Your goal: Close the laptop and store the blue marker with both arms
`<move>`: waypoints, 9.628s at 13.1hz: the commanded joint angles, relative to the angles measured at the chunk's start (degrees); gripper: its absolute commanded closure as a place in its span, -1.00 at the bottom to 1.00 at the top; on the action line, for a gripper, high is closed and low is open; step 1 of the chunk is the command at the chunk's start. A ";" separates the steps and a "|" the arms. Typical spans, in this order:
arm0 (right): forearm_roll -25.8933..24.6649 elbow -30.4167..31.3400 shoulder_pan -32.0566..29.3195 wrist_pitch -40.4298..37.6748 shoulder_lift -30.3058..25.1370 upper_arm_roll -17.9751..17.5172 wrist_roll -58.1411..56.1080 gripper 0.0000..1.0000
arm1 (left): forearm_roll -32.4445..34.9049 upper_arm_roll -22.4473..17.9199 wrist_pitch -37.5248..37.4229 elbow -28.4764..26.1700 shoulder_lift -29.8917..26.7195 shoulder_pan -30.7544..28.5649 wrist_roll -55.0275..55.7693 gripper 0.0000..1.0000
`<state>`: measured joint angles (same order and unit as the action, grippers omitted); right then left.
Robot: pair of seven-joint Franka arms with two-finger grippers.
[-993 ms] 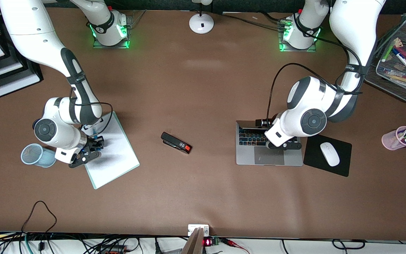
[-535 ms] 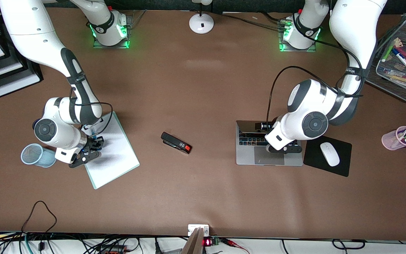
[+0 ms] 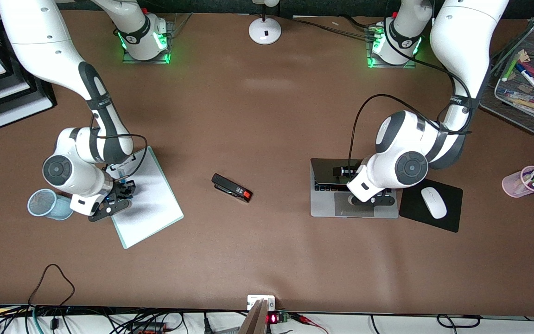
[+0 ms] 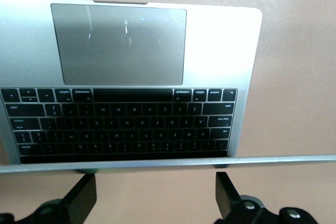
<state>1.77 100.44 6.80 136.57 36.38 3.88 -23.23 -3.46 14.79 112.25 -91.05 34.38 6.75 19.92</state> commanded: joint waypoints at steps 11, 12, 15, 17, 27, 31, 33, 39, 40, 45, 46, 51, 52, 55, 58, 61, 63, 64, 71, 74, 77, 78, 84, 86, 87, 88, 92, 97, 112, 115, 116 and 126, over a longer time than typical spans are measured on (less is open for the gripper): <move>-1.86 -2.35 -2.40 -6.50 -15.81 -0.19 -18.12 1.00 | -0.32 -0.20 7.45 2.63 5.34 0.37 -0.49 -1.00; -1.59 -2.35 -2.93 -6.23 -15.99 -0.19 -22.61 1.00 | -0.23 -0.20 8.85 2.54 5.52 0.37 -0.58 -1.00; -1.15 -2.35 -4.25 -6.14 -17.57 -0.19 -32.91 1.00 | -0.15 -0.29 11.76 2.54 6.93 0.37 -0.58 -1.00; -0.28 -2.44 -4.86 -6.06 -17.92 -0.37 -39.41 1.00 | -0.15 -0.29 11.86 2.54 7.28 0.37 -0.67 -1.00; 15.90 -4.02 -8.55 -16.94 -19.42 -0.28 -85.21 1.00 | -0.23 -0.64 12.38 2.54 9.30 1.78 -0.67 -1.00; 20.10 -4.11 -11.54 -20.29 -18.72 -0.37 -95.40 1.00 | -0.15 -0.64 14.41 2.54 9.92 1.87 -0.67 -1.00; 22.05 -4.20 -13.03 -22.48 -17.75 -0.28 -98.93 1.00 | -0.15 -0.64 14.41 2.54 9.75 1.78 -0.67 -1.00; 22.40 -11.05 -17.07 -31.01 -12.74 -0.37 -103.07 1.00 | -0.15 -0.99 12.83 3.68 6.06 -0.85 -0.58 -1.00; 22.40 -11.23 -17.69 -31.71 -12.30 -0.37 -103.86 1.00 | -0.15 -0.91 11.26 3.86 5.27 -1.73 -0.67 -1.00; 25.57 -11.23 -20.24 -32.60 -10.46 -0.28 -108.60 1.00 | -0.15 -0.91 4.93 3.86 -1.49 -6.47 -0.75 -1.00; 25.57 -11.23 -21.03 -32.69 -10.28 -0.28 -109.39 1.00 | -0.15 -1.08 3.52 3.86 -2.72 -7.09 -0.75 -1.00; 25.66 -19.64 -23.14 -39.26 -4.76 -0.37 -111.51 1.00 | 3.28 -1.08 -1.05 4.12 -9.75 -11.13 -0.49 -1.00; 25.66 -21.50 -23.32 -40.67 -3.26 -0.37 -112.21 1.00 | 4.15 -1.08 -1.76 4.30 -11.07 -11.92 -0.49 -1.00; 27.92 -22.39 -24.37 -43.22 -2.11 -0.46 -115.01 1.00 | 8.53 -1.00 -9.72 9.28 -12.49 -12.90 -0.49 -1.00; 29.35 -23.44 -25.43 -48.66 -1.14 -0.46 -116.08 1.00 | 10.49 -0.99 -17.31 15.10 -13.45 -13.16 -1.19 -1.00; 29.43 -26.34 -26.92 -51.93 0.44 -0.54 -117.39 1.00 | 9.79 -0.99 -17.85 14.85 -17.75 -15.44 -10.30 -1.00; 29.44 -29.06 -27.45 -53.69 2.46 -0.54 -118.45 1.00 | 9.61 -0.47 -21.61 14.50 -20.39 -16.85 -12.79 -1.00; 29.44 -30.29 -27.71 -53.87 3.42 -0.54 -118.54 1.00 | 9.44 -0.38 -23.02 13.28 -22.49 -16.94 -14.10 -1.00; 30.75 -33.91 -29.03 -53.96 7.20 -0.72 -120.38 1.00 | 3.37 -0.29 -22.60 -1.75 -37.35 -19.23 -18.86 -1.00; 31.63 -35.22 -30.44 -54.04 8.97 -0.63 -121.79 1.00 | 3.37 0.06 -22.60 -4.40 -40.70 -18.88 -18.86 -1.00; 31.72 -36.37 -31.58 -54.75 10.28 -0.72 -122.14 1.00 | 3.37 0.15 -22.86 -5.45 -43.07 -18.70 -20.25 -1.00; 31.81 -36.46 -31.76 -54.83 10.72 -0.72 -122.15 1.00 | 3.20 0.15 -22.69 -7.46 -44.73 -18.70 -21.75 -1.00; 32.16 -38.65 -31.76 -55.89 11.34 -2.74 -124.87 1.00 | 2.67 -0.03 -23.21 -5.63 -43.70 -18.87 -22.38 -1.00; 32.25 -38.74 -31.76 -55.89 11.95 -2.83 -125.92 1.00 | 2.75 -0.03 -23.21 -5.55 -43.61 -18.79 -22.38 -1.00; 32.25 -38.83 -31.76 -55.89 12.13 -2.74 -126.27 1.00 | 2.84 -0.03 -23.12 -5.37 -43.52 -18.79 -22.38 -1.00; 32.25 -38.92 -31.76 -55.80 12.66 -2.74 -126.45 1.00 | 3.02 -0.03 -23.04 -5.37 -43.43 -18.79 -22.38 -1.00; 32.25 -41.20 -32.64 -55.37 14.59 -2.57 -126.89 1.00 | 3.28 0.06 -22.77 -4.40 -42.99 -18.96 -22.38 -1.00; 32.25 -41.99 -33.87 -54.31 16.00 -2.57 -127.94 1.00 | 3.37 -0.81 -22.77 -3.70 -42.64 -17.22 -22.29 -1.00; 32.25 -41.73 -34.05 -50.53 17.59 -3.53 -124.72 -1.00 | 3.63 -7.15 -22.16 -3.70 -40.53 -9.47 -21.59 -1.00; 31.46 -41.55 -34.05 -51.32 16.01 -3.27 -118.30 -1.00 | 3.63 -7.06 -21.63 -3.61 -40.35 -9.38 -21.67 -1.00; 31.28 -41.55 -34.13 -51.41 15.04 -3.27 -115.23 -1.00 | 3.63 -7.06 -21.63 -3.61 -40.35 -9.38 -21.67 -1.00; 21.09 -32.59 -29.04 -50.88 -1.84 -3.53 -87.28 -1.00 | 3.55 -7.41 -21.54 -3.87 -40.62 -9.38 -21.76 -1.00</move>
<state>24.46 64.16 -23.07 85.04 38.00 0.57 -115.11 0.12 7.91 90.91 -95.96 -6.54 -2.96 -1.28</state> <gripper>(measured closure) 0.000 0.000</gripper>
